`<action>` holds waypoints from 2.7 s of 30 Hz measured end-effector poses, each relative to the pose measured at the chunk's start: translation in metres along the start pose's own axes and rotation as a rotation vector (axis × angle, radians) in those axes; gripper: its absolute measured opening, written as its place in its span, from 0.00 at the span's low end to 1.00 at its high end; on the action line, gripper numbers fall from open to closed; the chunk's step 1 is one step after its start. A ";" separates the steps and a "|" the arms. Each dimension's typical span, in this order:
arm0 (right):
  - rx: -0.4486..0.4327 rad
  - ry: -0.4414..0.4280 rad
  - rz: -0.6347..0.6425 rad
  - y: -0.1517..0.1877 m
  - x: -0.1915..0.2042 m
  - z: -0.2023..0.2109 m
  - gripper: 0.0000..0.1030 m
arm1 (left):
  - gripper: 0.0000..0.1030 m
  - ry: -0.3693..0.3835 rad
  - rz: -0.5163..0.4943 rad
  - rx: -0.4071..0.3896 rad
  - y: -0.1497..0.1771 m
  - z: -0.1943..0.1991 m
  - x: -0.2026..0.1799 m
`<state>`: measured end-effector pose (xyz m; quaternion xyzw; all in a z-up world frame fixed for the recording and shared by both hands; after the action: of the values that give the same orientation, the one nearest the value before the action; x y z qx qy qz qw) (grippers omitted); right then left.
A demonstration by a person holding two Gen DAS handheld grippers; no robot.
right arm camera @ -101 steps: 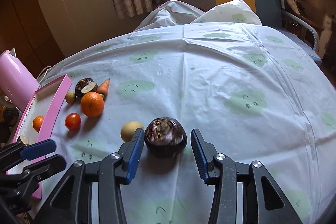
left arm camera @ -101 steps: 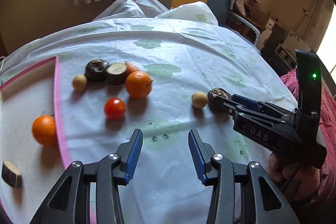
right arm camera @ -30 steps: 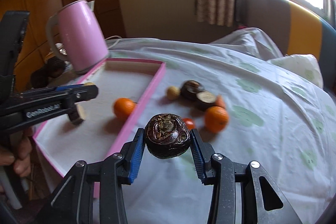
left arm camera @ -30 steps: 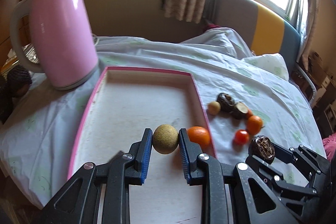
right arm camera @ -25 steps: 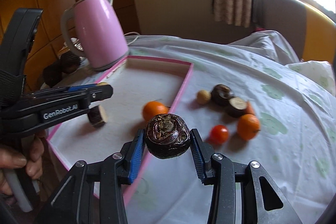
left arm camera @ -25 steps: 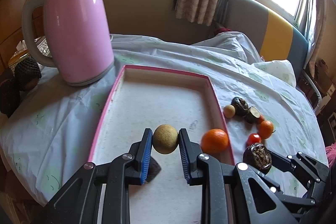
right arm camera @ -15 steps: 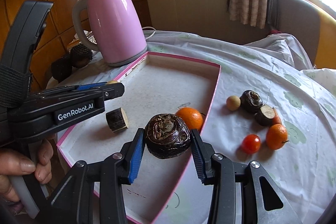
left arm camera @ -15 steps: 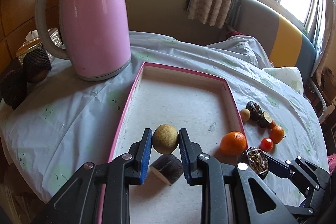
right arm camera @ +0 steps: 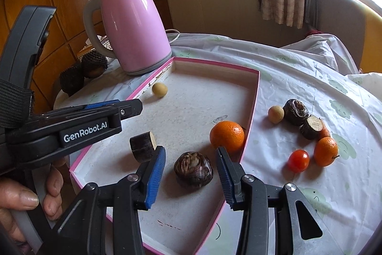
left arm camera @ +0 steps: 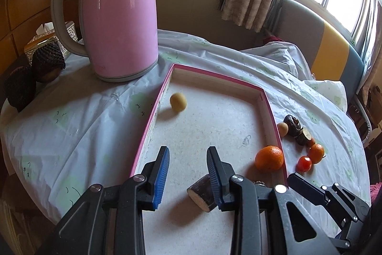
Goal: Organize fruits
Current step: 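Carry the tan fruit into the tray with the left tool while the right tool places the dark fruit, then withdraw both tools from the tray toward the remaining produce, then grasp a red cherry tomato with the left tool while the right tool grasps a mandarin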
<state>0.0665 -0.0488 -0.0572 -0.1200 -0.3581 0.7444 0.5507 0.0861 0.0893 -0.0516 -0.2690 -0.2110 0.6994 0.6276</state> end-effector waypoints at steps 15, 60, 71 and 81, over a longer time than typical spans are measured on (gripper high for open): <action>-0.044 0.071 -0.112 0.015 -0.032 0.022 0.49 | 0.32 0.045 -0.067 -0.008 0.014 0.013 -0.024; -0.003 0.226 -0.340 0.003 -0.178 -0.001 0.49 | 0.32 0.374 -0.343 0.060 0.019 -0.017 -0.154; -0.020 0.278 -0.332 0.016 -0.188 0.009 0.37 | 0.32 0.393 -0.392 0.100 0.019 -0.035 -0.175; -0.039 0.346 -0.323 0.027 -0.204 0.022 0.38 | 0.32 0.383 -0.434 0.141 0.020 -0.054 -0.201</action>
<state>0.1087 -0.2461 -0.1032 -0.1972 -0.2873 0.6080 0.7134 0.1189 -0.1145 -0.0830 -0.3005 -0.0920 0.4983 0.8080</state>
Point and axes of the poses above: each gripper's, at about its wrist camera, not at the fingertips, and z roughly against the way its jaws point, x to its left, y to its underside, the point moved 4 cm from there along -z, roughly the way its jaws point, and after that the axes turned 3 degrees about -z, right-handed, at the moved point
